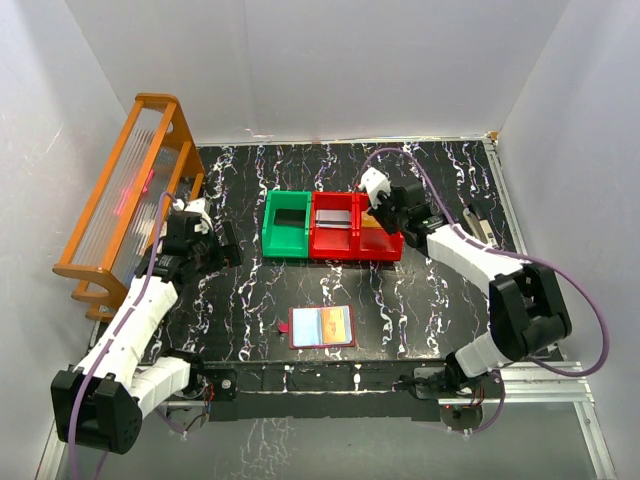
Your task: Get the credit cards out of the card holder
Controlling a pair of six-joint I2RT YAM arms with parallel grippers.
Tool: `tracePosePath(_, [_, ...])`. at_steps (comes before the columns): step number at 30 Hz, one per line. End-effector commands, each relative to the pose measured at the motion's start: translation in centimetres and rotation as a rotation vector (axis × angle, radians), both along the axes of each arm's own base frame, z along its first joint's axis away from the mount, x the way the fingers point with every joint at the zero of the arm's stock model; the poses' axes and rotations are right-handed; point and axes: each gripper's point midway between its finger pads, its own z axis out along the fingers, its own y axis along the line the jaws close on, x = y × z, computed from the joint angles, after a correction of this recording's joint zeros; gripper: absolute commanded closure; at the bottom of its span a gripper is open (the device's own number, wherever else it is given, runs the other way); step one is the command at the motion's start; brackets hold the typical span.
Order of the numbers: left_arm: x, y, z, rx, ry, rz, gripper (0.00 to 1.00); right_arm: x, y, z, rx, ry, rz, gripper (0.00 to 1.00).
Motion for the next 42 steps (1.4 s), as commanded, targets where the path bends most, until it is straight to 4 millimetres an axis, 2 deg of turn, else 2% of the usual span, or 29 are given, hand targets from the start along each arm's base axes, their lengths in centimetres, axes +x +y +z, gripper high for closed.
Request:
tracePosePath(1, [0.1,0.2,0.6,0.005,-0.042,-0.006,0.01,2.5,0.8,2.0,-0.169,-0.129,0.193,1.0])
tracePosePath(11, [0.3,-0.1,0.6,0.0,-0.048,-0.022,0.01,5.1,1.6,-0.3,-0.341,-0.172,0.352,1.0])
tracePosePath(15, [0.3,-0.1,0.7,-0.001,-0.054,-0.025,0.01,5.9,1.7,-1.9,-0.398,-0.172,0.399,1.0])
tracePosePath(19, [0.3,-0.2,0.7,-0.007,-0.056,-0.032,0.01,6.8,2.7,-1.4,-0.396,-0.214,0.442,1.0])
tracePosePath(21, [0.3,-0.3,0.6,-0.009,-0.052,-0.035,0.01,7.2,2.9,-2.5,-0.41,-0.203,0.459,1.0])
tracePosePath(29, [0.3,-0.6,0.6,-0.018,-0.05,-0.049,0.01,7.1,2.6,-5.2,-0.459,-0.135,0.495,1.0])
tracePosePath(32, [0.3,-0.6,0.6,-0.018,-0.049,-0.049,0.01,6.1,2.6,-6.5,-0.442,-0.083,0.516,0.95])
tracePosePath(35, [0.3,-0.6,0.5,-0.018,-0.047,-0.051,0.01,5.4,2.5,-6.9,-0.431,-0.05,0.521,0.87])
tracePosePath(42, [0.2,-0.9,0.5,-0.029,-0.044,-0.065,0.01,5.3,2.4,-5.3,-0.392,-0.06,0.474,0.72])
